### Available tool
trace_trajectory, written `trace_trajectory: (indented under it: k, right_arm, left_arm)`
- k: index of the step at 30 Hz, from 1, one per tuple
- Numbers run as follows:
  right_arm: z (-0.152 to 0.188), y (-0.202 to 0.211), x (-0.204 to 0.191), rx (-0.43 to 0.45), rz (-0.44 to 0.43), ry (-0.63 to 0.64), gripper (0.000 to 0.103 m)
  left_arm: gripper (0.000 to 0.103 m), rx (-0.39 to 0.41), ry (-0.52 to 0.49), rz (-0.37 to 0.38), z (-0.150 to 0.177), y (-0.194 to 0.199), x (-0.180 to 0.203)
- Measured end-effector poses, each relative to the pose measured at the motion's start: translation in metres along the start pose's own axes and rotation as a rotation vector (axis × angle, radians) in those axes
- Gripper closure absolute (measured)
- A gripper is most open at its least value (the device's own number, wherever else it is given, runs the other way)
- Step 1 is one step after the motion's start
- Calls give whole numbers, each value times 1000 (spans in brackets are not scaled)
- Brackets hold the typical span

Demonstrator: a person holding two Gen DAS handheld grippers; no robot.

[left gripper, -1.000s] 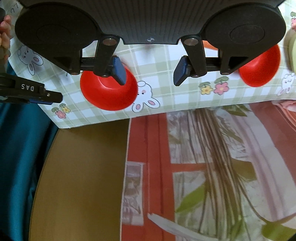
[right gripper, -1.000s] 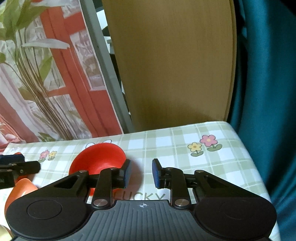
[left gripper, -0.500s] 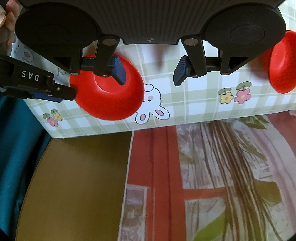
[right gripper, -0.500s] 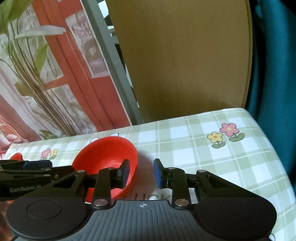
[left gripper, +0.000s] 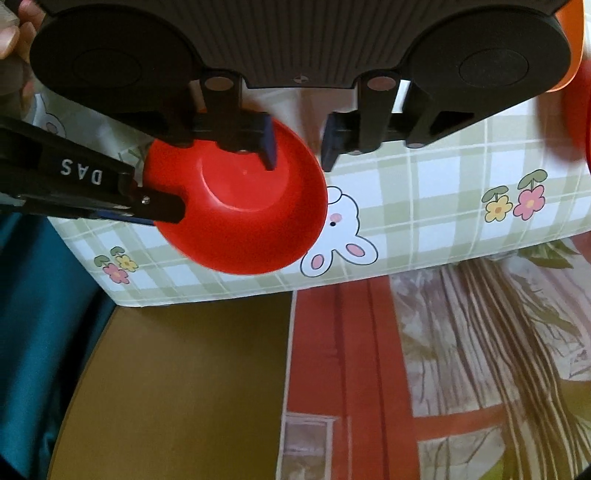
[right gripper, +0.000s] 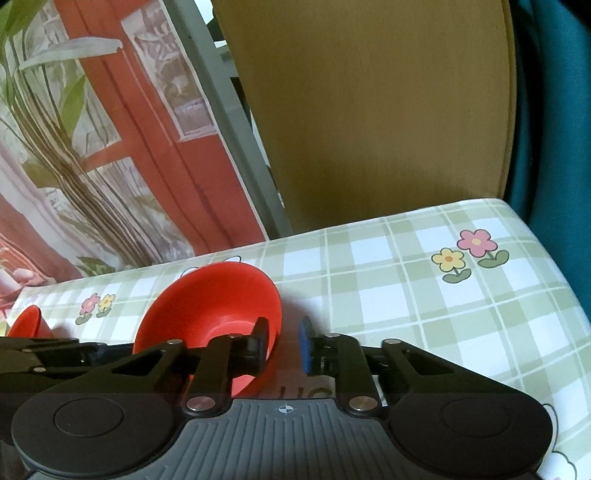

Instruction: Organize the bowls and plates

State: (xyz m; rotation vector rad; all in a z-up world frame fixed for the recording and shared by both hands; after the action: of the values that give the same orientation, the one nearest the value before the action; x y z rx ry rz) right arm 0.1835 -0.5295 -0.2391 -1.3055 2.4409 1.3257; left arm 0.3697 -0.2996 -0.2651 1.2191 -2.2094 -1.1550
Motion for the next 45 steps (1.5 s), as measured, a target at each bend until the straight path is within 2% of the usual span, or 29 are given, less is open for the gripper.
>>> trace_trajectory:
  k: [12,19,33,45]
  right_arm:
    - [8,12,-11,1,-7,-5,91]
    - [4,30,-28,26,-10,9,91]
    - [11,71,-97,69,-27,98,91]
    - [31,80,-160,58,-41,186,91]
  left_arm:
    - [85,8,-5,-2,0,21,-1]
    - [85,54,-31,-16,-4,51,-1]
    - [85,134,2,-55,6,120,-28]
    - [85,183,70,-81,32,168,-76]
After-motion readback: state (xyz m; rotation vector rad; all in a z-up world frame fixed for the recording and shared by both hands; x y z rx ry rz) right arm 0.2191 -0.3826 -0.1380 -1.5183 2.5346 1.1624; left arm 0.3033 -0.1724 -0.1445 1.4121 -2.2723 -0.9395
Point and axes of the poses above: each gripper's, at about its wrist camera, not at the fingertips, and y roughly against the way its jaws point, x to its right, z to its underside, the point moved 5 cm from there along -y, roughly the way its jaws point, and after that the axes turned 9 degrees about -y, right-handed, at the moved point
